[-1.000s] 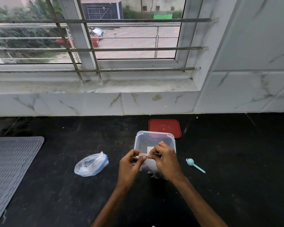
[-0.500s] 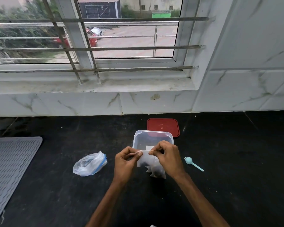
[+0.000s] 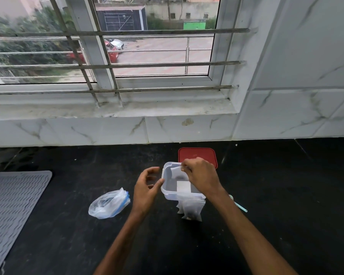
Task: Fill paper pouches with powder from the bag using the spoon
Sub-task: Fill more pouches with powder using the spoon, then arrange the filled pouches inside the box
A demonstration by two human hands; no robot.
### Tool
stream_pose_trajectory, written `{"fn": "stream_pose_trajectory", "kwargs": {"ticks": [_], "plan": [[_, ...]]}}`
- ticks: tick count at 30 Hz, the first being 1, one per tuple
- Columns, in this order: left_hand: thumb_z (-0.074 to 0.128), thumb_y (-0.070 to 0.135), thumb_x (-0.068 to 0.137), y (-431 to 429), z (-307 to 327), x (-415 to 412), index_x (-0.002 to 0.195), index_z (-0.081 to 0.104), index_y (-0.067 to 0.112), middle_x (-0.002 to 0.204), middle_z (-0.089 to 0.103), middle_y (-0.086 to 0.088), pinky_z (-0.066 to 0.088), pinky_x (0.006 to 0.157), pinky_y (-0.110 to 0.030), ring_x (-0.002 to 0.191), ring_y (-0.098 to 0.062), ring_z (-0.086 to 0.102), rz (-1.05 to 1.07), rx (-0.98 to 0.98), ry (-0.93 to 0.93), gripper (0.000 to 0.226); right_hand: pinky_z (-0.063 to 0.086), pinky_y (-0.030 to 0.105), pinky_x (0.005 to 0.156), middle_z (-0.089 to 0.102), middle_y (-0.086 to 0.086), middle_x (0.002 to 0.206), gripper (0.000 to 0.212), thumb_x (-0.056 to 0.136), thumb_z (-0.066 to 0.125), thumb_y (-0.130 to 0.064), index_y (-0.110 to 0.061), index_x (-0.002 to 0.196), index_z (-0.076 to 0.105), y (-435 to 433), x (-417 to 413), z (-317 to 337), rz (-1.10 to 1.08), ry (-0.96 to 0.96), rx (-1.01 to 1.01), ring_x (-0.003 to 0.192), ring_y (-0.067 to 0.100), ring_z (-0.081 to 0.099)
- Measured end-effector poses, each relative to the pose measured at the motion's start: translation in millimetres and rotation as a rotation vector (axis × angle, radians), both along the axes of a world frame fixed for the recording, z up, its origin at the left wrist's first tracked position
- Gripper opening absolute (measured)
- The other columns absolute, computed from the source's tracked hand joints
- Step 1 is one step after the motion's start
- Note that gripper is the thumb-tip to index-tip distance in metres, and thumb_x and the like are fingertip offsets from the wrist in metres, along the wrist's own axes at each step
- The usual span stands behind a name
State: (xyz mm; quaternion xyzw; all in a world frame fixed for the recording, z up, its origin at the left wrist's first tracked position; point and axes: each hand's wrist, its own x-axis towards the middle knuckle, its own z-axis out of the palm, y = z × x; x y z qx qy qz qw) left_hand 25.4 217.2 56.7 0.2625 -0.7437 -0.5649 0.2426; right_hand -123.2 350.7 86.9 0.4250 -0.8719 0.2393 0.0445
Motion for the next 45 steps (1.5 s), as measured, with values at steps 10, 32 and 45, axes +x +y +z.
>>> {"fn": "stream_pose_trajectory", "kwargs": {"ticks": [10,32,45], "plan": [[0.066,0.007,0.091,-3,-21,33,0.113,0.059,0.022,0.111,0.065,0.008,0.051,0.080,-0.013,0.096,0.003,0.062,0.117,0.075,-0.036,0.027,0.049,0.034,0.100,0.065,0.000,0.130,0.048,0.092,0.052,0.004,-0.023,0.130,0.063,-37,-8,-58,0.268,-0.296,0.679,0.115,0.023,0.061],[0.074,0.037,0.084,62,-59,4,0.097,0.062,0.034,0.096,0.070,0.017,0.057,0.078,-0.024,0.084,0.004,0.065,-0.264,-0.230,-0.457,0.018,0.051,0.035,0.084,0.072,-0.001,0.106,0.024,0.091,0.063,-0.042,-0.026,0.109,0.066,79,47,-67,-0.382,-0.439,0.266,0.101,0.021,0.067],[0.075,0.024,0.084,57,-46,19,0.087,0.067,0.028,0.096,0.061,0.020,0.051,0.071,-0.011,0.089,0.000,0.062,-0.279,-0.358,-0.263,0.010,0.053,0.034,0.080,0.067,-0.017,0.094,0.015,0.083,0.068,-0.038,-0.031,0.095,0.066,98,51,-45,-0.010,-0.404,0.191,0.090,0.003,0.062]]}}
